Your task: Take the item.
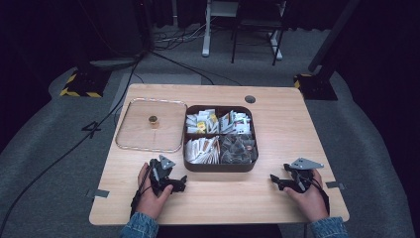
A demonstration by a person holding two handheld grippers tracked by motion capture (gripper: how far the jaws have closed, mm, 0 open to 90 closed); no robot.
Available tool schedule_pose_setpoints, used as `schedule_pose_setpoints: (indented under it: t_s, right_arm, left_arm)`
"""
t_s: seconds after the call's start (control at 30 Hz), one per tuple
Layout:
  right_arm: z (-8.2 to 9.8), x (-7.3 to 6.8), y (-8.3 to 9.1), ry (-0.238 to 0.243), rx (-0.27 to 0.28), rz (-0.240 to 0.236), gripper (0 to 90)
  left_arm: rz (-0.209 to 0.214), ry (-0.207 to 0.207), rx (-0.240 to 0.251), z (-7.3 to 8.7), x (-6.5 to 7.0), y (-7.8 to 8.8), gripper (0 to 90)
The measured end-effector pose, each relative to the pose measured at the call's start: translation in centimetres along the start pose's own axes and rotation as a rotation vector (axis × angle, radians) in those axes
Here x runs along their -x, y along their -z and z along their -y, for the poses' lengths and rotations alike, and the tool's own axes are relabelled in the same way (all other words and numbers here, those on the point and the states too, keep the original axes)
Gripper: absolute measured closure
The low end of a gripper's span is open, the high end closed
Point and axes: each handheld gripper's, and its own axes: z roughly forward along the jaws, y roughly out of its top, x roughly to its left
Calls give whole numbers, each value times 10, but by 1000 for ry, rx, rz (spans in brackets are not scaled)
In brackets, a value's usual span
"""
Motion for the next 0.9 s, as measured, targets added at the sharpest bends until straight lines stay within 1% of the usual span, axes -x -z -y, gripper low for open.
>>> schedule_pose_setpoints:
  t_s: [0.53,0.57,0.67,0.7,0.73,0.8,0.9]
  right_arm:
    - [0,0,0,-4,-1,2,242]
    - [0,0,0,-4,0,1,248]
    - [0,1,1,-7,10,-2,330]
    - [0,1,1,-9,14,-7,372]
    - [0,2,2,-18,19,-25,392]
    - [-1,5,4,-40,27,-49,396]
    - [-8,8,11,-63,47,-51,404]
  left_arm:
    - [-4,1,-1,0,1,0,2]
    - [-4,1,-1,0,1,0,2]
    - [-4,1,-1,0,1,0,2]
    - [-4,1,-2,0,1,0,2]
    - [-2,0,-2,0,1,0,2]
    - [10,-13,-3,-1,-1,0,2]
    - [22,-28,0,-1,-4,-1,1]
